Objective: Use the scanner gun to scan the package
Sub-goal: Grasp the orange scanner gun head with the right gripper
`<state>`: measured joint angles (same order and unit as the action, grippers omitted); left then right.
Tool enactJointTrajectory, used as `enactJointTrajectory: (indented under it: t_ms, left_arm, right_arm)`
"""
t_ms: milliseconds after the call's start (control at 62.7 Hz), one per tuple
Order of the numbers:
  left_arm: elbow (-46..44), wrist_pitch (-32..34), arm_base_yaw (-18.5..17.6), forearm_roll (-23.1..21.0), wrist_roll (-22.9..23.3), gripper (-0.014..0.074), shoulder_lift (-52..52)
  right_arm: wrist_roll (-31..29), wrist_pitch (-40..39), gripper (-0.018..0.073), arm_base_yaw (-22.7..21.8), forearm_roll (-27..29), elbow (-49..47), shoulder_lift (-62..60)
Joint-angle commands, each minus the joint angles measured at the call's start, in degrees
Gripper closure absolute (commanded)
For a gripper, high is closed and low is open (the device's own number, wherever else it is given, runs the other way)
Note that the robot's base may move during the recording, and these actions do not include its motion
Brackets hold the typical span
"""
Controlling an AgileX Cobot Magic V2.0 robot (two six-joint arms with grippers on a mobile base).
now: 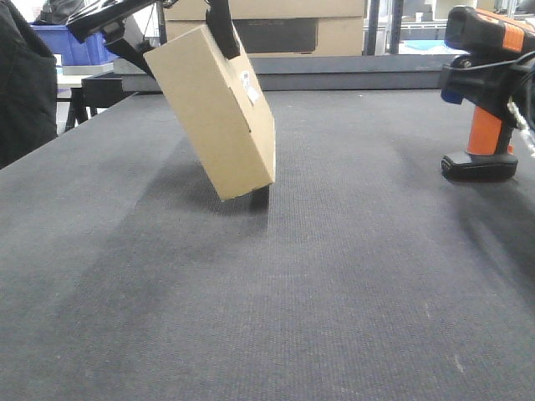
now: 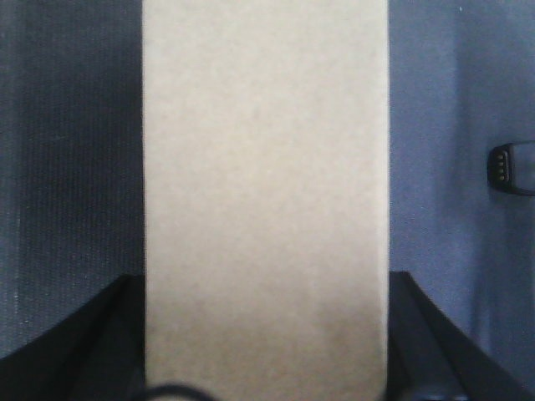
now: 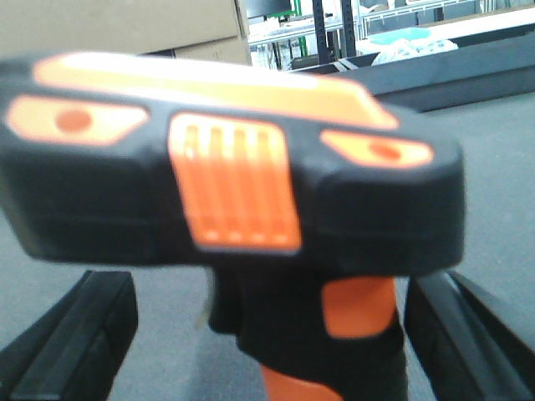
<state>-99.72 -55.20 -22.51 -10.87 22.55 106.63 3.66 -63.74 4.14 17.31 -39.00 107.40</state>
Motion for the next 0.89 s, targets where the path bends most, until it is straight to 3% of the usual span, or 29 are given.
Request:
enactJointTrajectory:
  t_ms: [0, 335, 558, 877]
  left_arm:
    - [-0.2, 0.5, -0.1, -0.4, 0.0, 0.0708, -0.3]
    - [-0.2, 0.5, -0.1, -0.4, 0.0, 0.0708, -0.3]
    - [-0.2, 0.5, 0.0, -0.5, 0.0, 0.0708, -0.3]
    - [-0.2, 0.5, 0.0, -0.5, 0.0, 0.0708, -0.3]
  right_arm:
    - [0.1, -0.7, -0.0001, -0.9, -0.2, -0.4, 0.5]
    - [0.2, -0.7, 0.0000, -3.4, -5.2, -0.4, 0.6]
    - [0.4, -1.2, 0.0000, -3.4, -4.9, -0.4, 0.6]
    - [5.6, -1.8, 0.0000, -3.4, -4.9, -0.4, 0.6]
